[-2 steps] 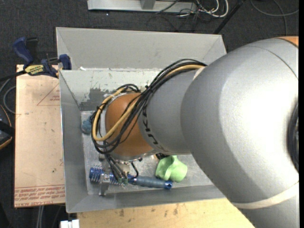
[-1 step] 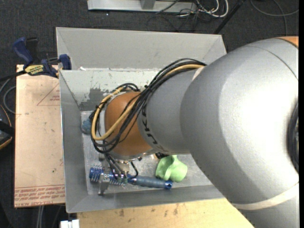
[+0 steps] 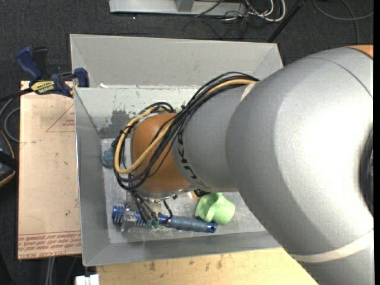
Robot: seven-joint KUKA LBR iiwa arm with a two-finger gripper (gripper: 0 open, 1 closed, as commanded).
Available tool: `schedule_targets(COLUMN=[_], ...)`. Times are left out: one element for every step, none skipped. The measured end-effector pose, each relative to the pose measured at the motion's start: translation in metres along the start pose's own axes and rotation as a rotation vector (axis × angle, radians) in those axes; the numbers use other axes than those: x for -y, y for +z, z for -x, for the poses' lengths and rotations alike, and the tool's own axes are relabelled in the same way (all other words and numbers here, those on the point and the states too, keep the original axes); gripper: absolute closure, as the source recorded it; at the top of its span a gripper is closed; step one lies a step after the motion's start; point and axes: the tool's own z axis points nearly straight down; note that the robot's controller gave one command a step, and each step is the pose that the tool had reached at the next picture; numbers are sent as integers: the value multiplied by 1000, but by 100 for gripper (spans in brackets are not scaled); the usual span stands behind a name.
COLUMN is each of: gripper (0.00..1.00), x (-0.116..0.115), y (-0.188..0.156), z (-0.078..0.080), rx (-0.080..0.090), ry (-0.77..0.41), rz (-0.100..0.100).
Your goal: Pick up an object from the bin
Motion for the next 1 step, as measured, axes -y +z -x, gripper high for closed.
schedule_targets(gripper=[100], x=[0], y=[-11], z=[0], rx=[-8], ry=[0], rz=[-6])
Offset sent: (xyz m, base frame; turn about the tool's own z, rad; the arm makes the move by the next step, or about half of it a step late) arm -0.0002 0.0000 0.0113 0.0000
